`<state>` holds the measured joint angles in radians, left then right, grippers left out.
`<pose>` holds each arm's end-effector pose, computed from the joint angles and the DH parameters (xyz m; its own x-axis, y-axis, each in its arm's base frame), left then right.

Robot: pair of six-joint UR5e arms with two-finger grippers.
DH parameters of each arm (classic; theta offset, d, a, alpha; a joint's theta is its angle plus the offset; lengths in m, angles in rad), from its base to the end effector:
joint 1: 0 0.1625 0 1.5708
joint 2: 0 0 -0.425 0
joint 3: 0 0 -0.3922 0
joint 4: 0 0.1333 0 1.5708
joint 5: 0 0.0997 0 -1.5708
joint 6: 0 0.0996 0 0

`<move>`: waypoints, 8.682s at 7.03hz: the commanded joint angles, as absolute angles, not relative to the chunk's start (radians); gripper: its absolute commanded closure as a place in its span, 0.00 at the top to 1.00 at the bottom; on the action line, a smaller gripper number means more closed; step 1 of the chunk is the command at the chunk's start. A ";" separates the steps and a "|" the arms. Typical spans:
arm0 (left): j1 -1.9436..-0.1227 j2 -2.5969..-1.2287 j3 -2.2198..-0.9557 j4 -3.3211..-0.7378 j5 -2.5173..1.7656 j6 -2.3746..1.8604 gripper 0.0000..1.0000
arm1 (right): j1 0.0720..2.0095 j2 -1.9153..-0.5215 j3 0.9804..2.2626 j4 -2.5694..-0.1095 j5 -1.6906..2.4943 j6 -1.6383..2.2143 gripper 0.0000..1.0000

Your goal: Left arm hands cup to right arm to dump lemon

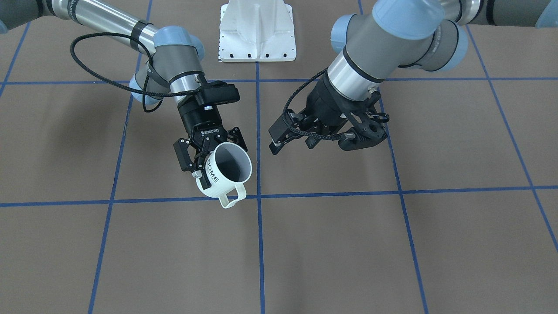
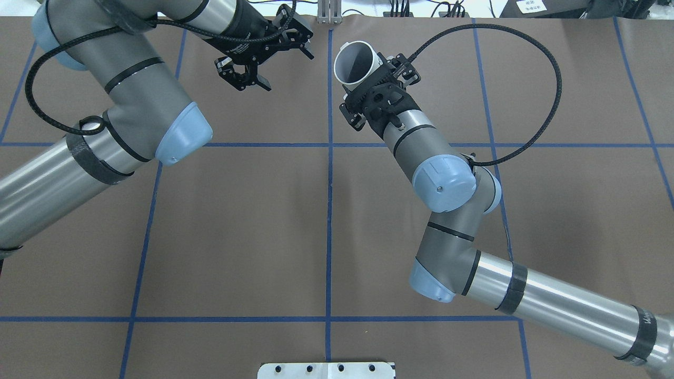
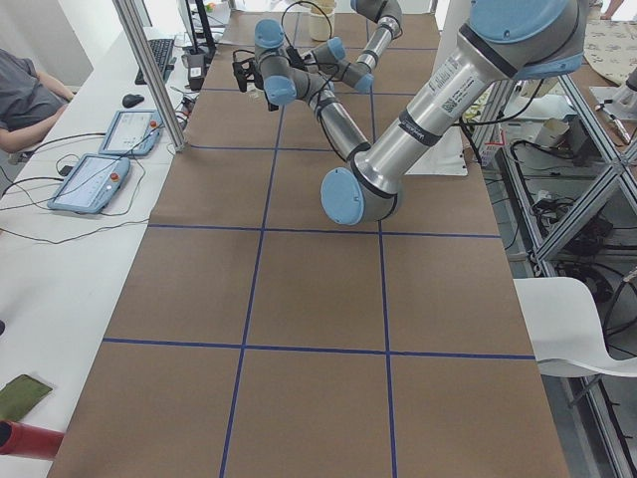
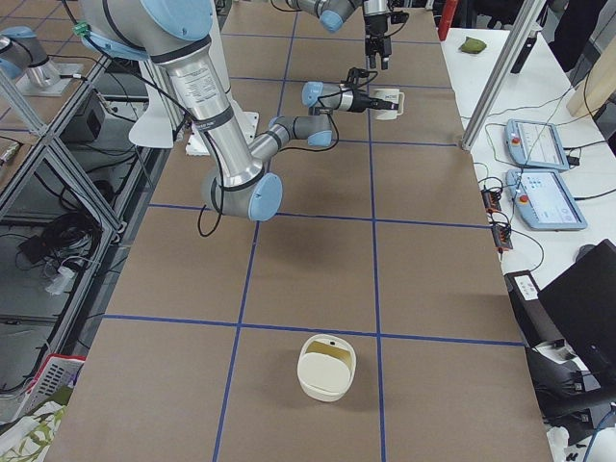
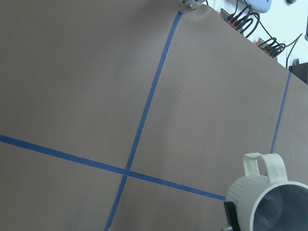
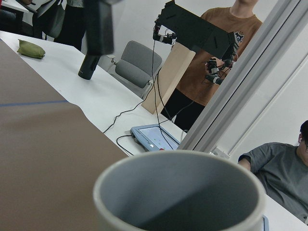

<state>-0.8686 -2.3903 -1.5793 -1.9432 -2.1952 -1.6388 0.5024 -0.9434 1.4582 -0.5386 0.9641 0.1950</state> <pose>0.3866 -0.5732 0.1000 0.2151 -0.3396 -0.9157 0.2827 0.9191 -0.2745 -0.5001 -0.4916 0.2157 0.8822 -0.4349 0.1804 -0.1530 0.0976 0.9834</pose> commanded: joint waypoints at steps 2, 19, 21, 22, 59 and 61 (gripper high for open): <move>-0.862 -2.416 -1.569 -1.942 -2.195 -1.702 0.93 | 0.453 -0.882 1.419 -0.542 0.884 0.207 0.00; -0.808 -2.410 -1.575 -1.940 -2.129 -1.697 0.34 | 0.443 -0.881 1.436 -0.541 0.882 0.296 0.00; -0.808 -2.408 -1.574 -1.940 -2.129 -1.697 0.34 | 0.443 -0.881 1.436 -0.541 0.882 0.296 0.00; -0.808 -2.408 -1.572 -1.940 -2.129 -1.697 0.28 | 0.443 -0.881 1.436 -0.541 0.882 0.296 0.00; -1.020 -1.662 -1.782 -1.937 -2.134 -0.700 0.00 | 1.207 -1.271 1.714 -1.284 2.109 0.514 1.00; -1.026 -1.626 -1.769 -1.936 -2.132 -0.574 0.00 | 1.308 -1.270 1.709 -1.432 2.219 0.332 1.00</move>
<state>-1.0220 -1.6498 -1.7748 -1.9370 -2.1309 -0.6555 1.2510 -1.2692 1.7124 -1.3471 2.1558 0.4548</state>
